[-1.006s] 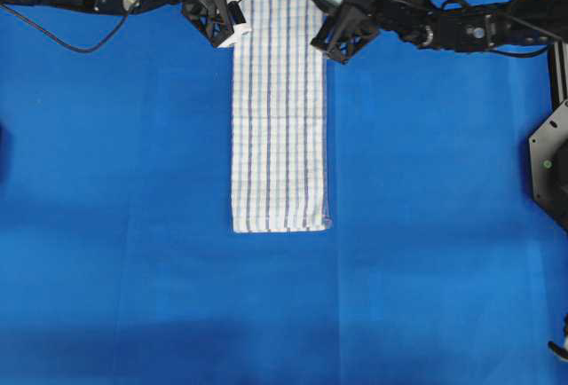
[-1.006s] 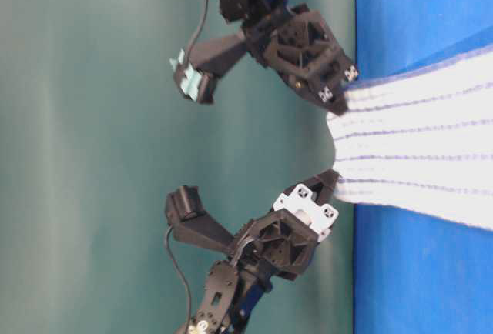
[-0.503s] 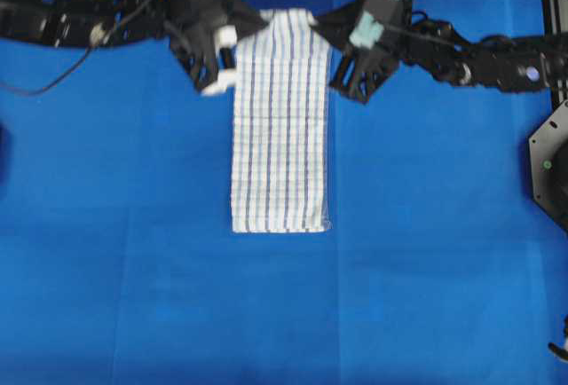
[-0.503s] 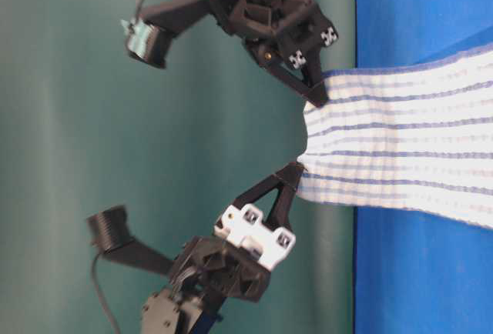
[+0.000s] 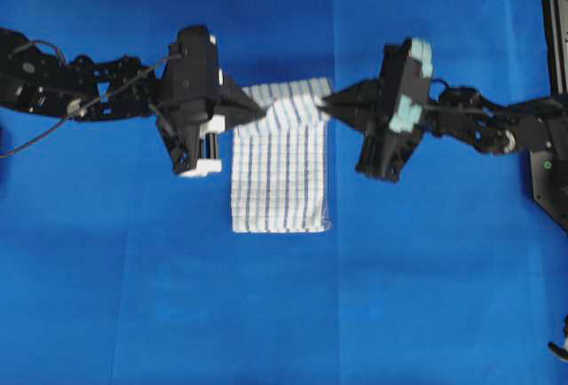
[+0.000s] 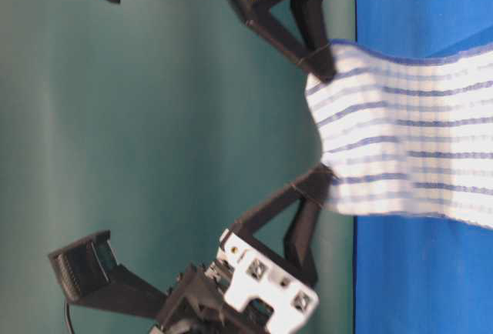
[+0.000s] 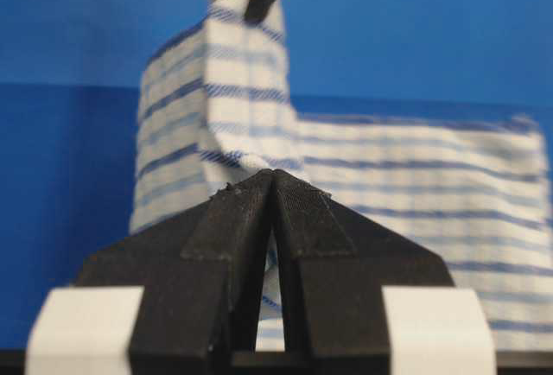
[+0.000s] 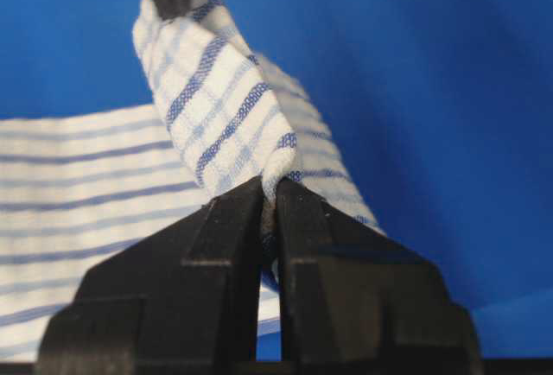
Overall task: Fold the blue towel.
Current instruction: 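Fold the top end down toward the bottom end and release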
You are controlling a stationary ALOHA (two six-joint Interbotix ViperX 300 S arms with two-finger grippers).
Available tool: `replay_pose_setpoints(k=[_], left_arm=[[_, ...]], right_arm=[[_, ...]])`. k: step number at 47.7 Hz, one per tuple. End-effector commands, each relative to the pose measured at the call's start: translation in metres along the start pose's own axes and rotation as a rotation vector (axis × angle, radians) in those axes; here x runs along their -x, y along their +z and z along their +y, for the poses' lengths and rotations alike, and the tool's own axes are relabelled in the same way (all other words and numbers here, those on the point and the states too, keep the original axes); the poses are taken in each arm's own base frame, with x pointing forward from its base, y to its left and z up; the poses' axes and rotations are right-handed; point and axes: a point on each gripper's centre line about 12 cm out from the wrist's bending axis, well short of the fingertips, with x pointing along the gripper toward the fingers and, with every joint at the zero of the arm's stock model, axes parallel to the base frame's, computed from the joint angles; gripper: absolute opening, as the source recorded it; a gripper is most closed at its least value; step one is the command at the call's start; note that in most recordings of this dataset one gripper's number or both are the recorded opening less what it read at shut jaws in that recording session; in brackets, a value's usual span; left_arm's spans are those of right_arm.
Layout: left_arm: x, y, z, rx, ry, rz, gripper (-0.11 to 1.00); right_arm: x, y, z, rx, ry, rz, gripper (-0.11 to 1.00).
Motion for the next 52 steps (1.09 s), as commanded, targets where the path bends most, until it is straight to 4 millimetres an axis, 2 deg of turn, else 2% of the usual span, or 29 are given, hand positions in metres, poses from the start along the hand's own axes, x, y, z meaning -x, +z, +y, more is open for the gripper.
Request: replay_pose_setpoints(k=[1, 16, 29, 52], left_arm=[[0.009, 0.010, -0.015, 0.001, -0.031, -0.039, 0.00], [0.014, 0.001, -0.052, -0.012, -0.118, -0.021, 0.00], [0.013, -0.003, -0.055, -0.015, -0.124, -0.009, 0.00], [0.012, -0.016, -0.061, -0.025, -0.133, 0.016, 0.00]], right_arm=[[0.007, 0.006, 0.013, -0.019, 0.026, -0.031, -0.03], [0.011, -0.008, 0.046, -0.093, 0.025, -0.018, -0.03], [0.006, -0.018, 0.062, -0.126, 0.021, 0.019, -0.03], [0.002, -0.025, 0.068, -0.140, 0.028, 0.060, -0.02]])
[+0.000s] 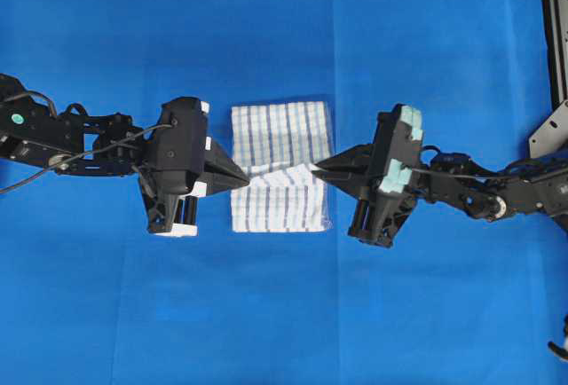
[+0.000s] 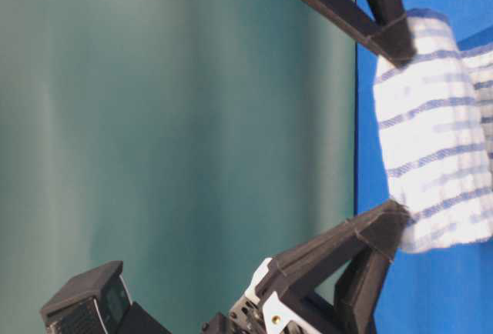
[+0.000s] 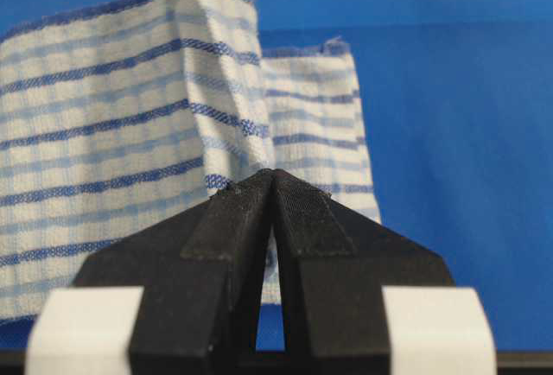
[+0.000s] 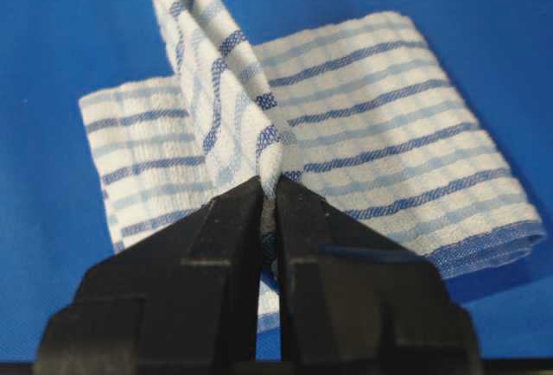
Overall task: Fold the blue towel.
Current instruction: 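Fold the top end down toward the bottom end and release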
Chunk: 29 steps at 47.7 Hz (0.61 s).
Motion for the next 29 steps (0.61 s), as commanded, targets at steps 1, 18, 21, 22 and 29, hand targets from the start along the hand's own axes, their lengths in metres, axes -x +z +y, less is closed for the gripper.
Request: replay_pose_setpoints(k=[1, 18, 21, 22, 29], left_arm=[[0.0020, 0.0036, -0.0011, -0.001, 0.001, -0.020, 0.00], [0.0008, -0.0034, -0.0009, 0.072, 0.001, -0.001, 0.03], [0.0013, -0.0041, -0.0008, 0.090, 0.002, -0.001, 0.16], [0.0017, -0.0035, -0.0007, 0.113, 0.002, -0.004, 0.21], [0.0034, -0.0039, -0.0024, 0.145, -0.002, -0.003, 0.68]], right_arm=[[-0.0008, 0.0062, 0.0039, -0.017, 0.005, -0.011, -0.01], [-0.0044, 0.0003, 0.0005, -0.044, -0.026, 0.009, 0.74], [-0.0041, 0.0020, -0.0005, -0.034, -0.034, -0.003, 0.90], [-0.0035, 0.0031, -0.0006, -0.034, -0.035, -0.007, 0.92], [0.0017, 0.0087, -0.0017, -0.032, -0.033, -0.030, 0.86]])
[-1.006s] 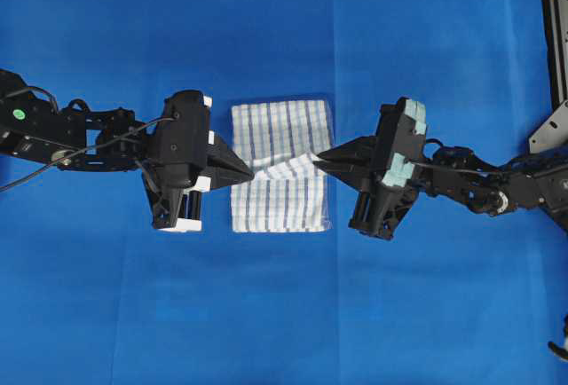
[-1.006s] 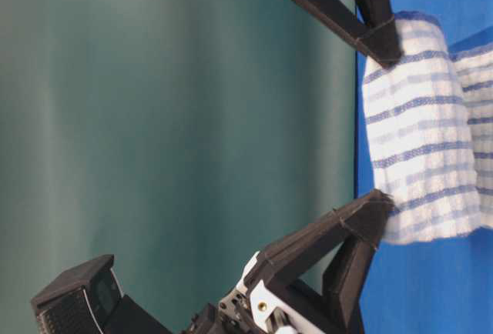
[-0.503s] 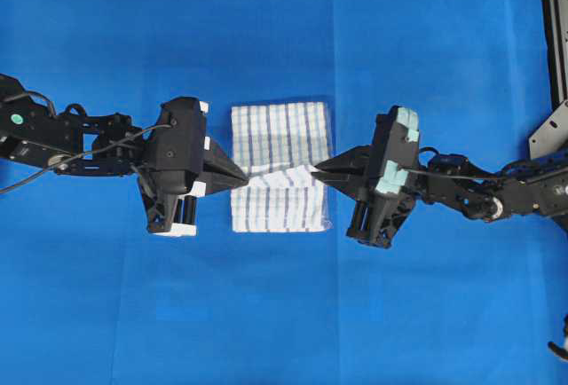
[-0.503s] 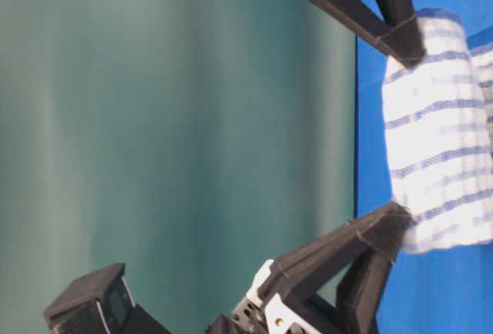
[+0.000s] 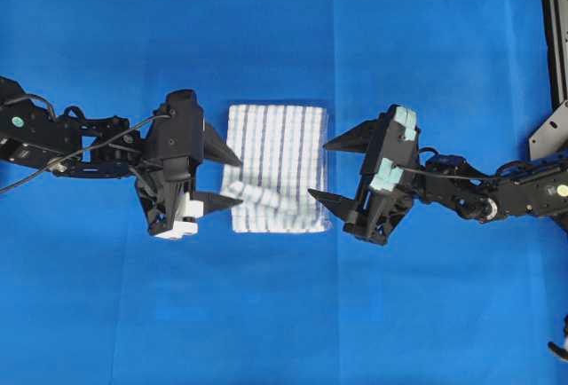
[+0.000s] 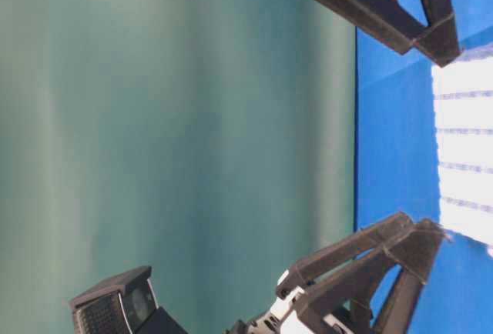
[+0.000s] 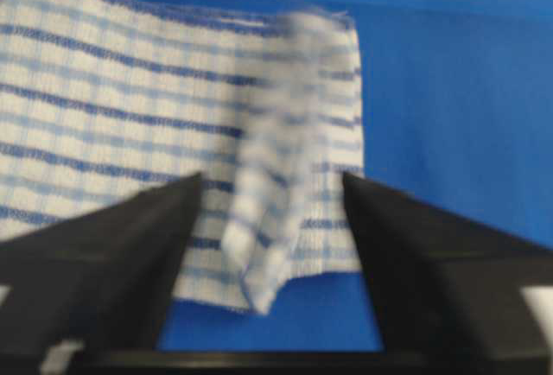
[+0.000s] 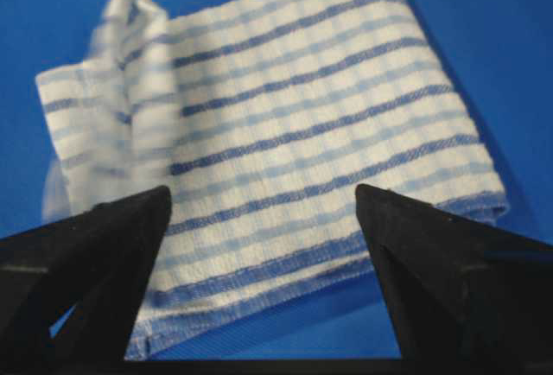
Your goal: Fold the blue towel.
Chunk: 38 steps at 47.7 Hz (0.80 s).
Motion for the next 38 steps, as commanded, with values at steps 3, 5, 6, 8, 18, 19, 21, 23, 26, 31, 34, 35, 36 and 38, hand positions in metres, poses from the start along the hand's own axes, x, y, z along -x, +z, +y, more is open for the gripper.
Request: replay_pose_setpoints(k=[3, 5, 6, 8, 18, 19, 21, 23, 26, 31, 34, 35, 36, 38], left_arm=[[0.008, 0.008, -0.003, 0.000, -0.009, -0.033, 0.84], [0.010, 0.010, -0.003, -0.001, -0.010, -0.040, 0.90], [0.011, 0.010, -0.003, -0.001, -0.011, -0.041, 0.92], [0.015, 0.012, -0.003, -0.002, -0.012, -0.049, 0.93], [0.037, 0.020, -0.005, -0.003, -0.028, -0.094, 0.92], [0.040, 0.022, -0.004, -0.006, -0.029, -0.101, 0.92], [0.047, 0.024, -0.005, -0.014, -0.033, -0.116, 0.92], [0.056, 0.027, -0.005, -0.024, -0.037, -0.136, 0.92], [0.067, 0.030, -0.005, -0.035, -0.040, -0.163, 0.92], [0.088, 0.031, -0.002, -0.040, -0.040, -0.211, 0.92], [0.099, 0.029, 0.000, -0.045, -0.039, -0.239, 0.91], [0.102, 0.028, 0.001, -0.045, -0.039, -0.246, 0.92], [0.106, 0.028, 0.001, -0.046, -0.039, -0.257, 0.92], [0.113, 0.025, 0.003, -0.044, -0.037, -0.273, 0.92]], right_arm=[[0.011, 0.016, 0.003, -0.015, 0.022, -0.052, 0.87], [0.013, 0.019, 0.002, -0.014, 0.026, -0.059, 0.87], [0.015, 0.020, 0.002, -0.009, 0.029, -0.065, 0.87], [0.020, 0.024, 0.002, -0.003, 0.040, -0.074, 0.87], [0.041, 0.042, -0.001, 0.043, 0.071, -0.137, 0.87], [0.044, 0.044, -0.001, 0.047, 0.075, -0.142, 0.87], [0.049, 0.047, -0.002, 0.058, 0.080, -0.155, 0.87], [0.054, 0.050, -0.003, 0.070, 0.089, -0.169, 0.87], [0.064, 0.056, -0.006, 0.084, 0.099, -0.195, 0.87], [0.084, 0.062, -0.014, 0.106, 0.120, -0.239, 0.87], [0.095, 0.063, -0.021, 0.108, 0.130, -0.261, 0.86], [0.098, 0.063, -0.024, 0.110, 0.133, -0.269, 0.86], [0.104, 0.063, -0.027, 0.108, 0.139, -0.280, 0.86], [0.111, 0.063, -0.031, 0.108, 0.149, -0.296, 0.86]])
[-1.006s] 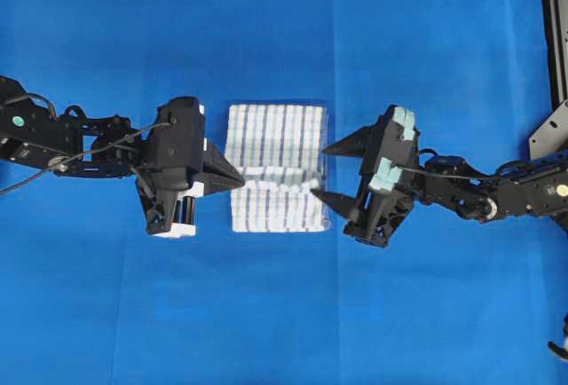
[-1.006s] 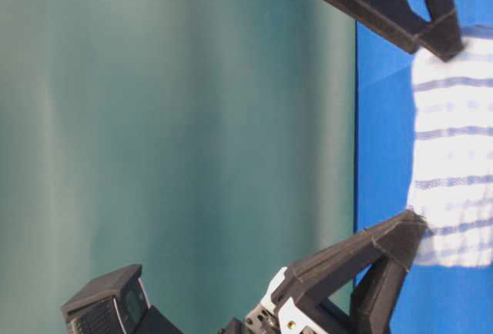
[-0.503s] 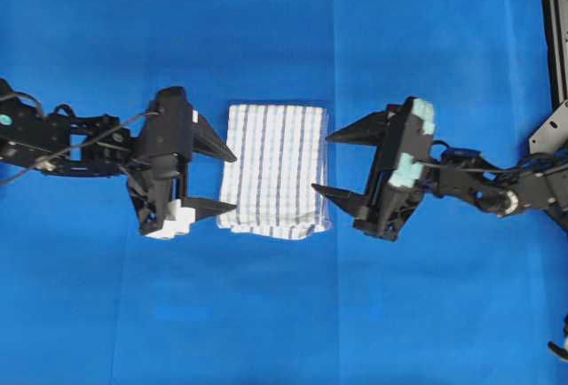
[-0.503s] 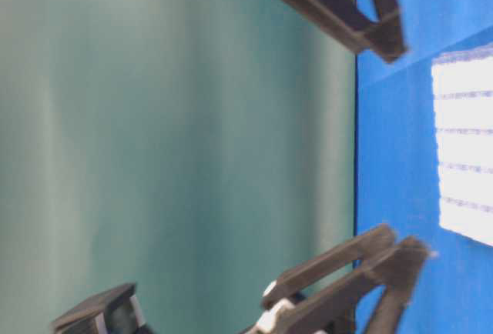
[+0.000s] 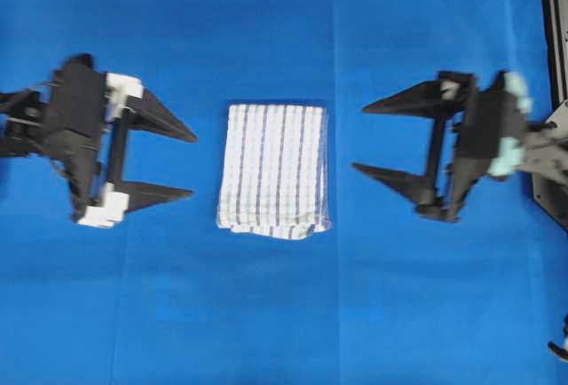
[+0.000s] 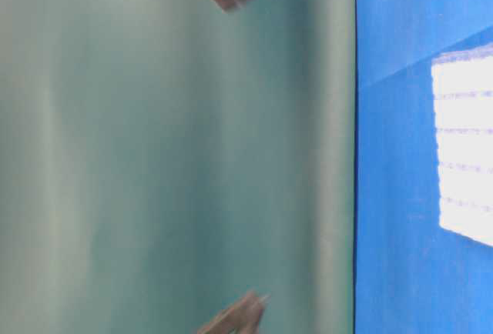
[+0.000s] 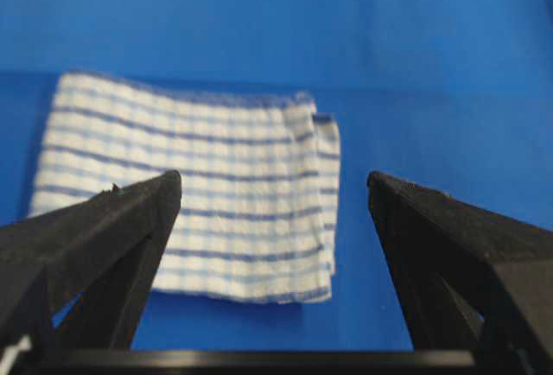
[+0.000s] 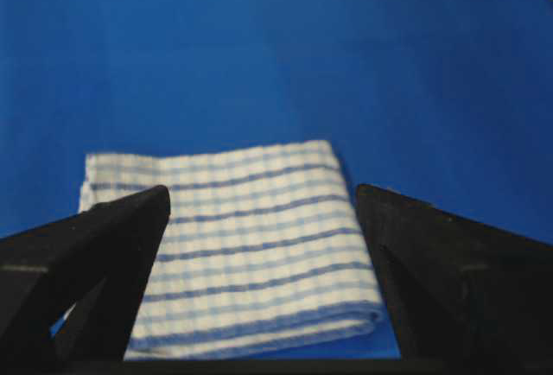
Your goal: Fold the blue towel.
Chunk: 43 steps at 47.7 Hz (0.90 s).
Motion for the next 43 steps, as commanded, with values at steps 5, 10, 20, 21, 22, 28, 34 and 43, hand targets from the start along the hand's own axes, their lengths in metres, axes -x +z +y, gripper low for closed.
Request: replay_pose_setpoints(k=[5, 10, 20, 21, 22, 28, 34, 43], left_arm=[[0.031, 0.006, 0.003, -0.009, 0.007, -0.108, 0.91], [0.050, 0.005, 0.005, -0.017, 0.003, -0.157, 0.91], [0.082, -0.009, 0.010, -0.014, 0.006, -0.229, 0.90], [0.084, -0.011, 0.011, -0.013, 0.007, -0.234, 0.90], [0.087, -0.013, 0.011, -0.012, 0.008, -0.239, 0.90], [0.099, -0.029, 0.014, -0.017, 0.009, -0.257, 0.89], [0.107, -0.046, 0.016, -0.018, 0.008, -0.260, 0.88], [0.110, -0.070, 0.019, -0.024, 0.009, -0.237, 0.88]], right_arm=[[0.031, 0.013, -0.010, -0.008, 0.052, -0.081, 0.86], [0.050, 0.011, -0.017, 0.003, 0.096, -0.111, 0.86], [0.072, -0.007, -0.032, 0.028, 0.126, -0.140, 0.86], [0.073, -0.010, -0.034, 0.028, 0.124, -0.139, 0.86], [0.075, -0.012, -0.035, 0.027, 0.123, -0.141, 0.86], [0.078, -0.029, -0.043, 0.037, 0.116, -0.121, 0.86], [0.077, -0.044, -0.047, 0.043, 0.106, -0.090, 0.86], [0.076, -0.058, -0.053, 0.044, 0.082, -0.057, 0.86]])
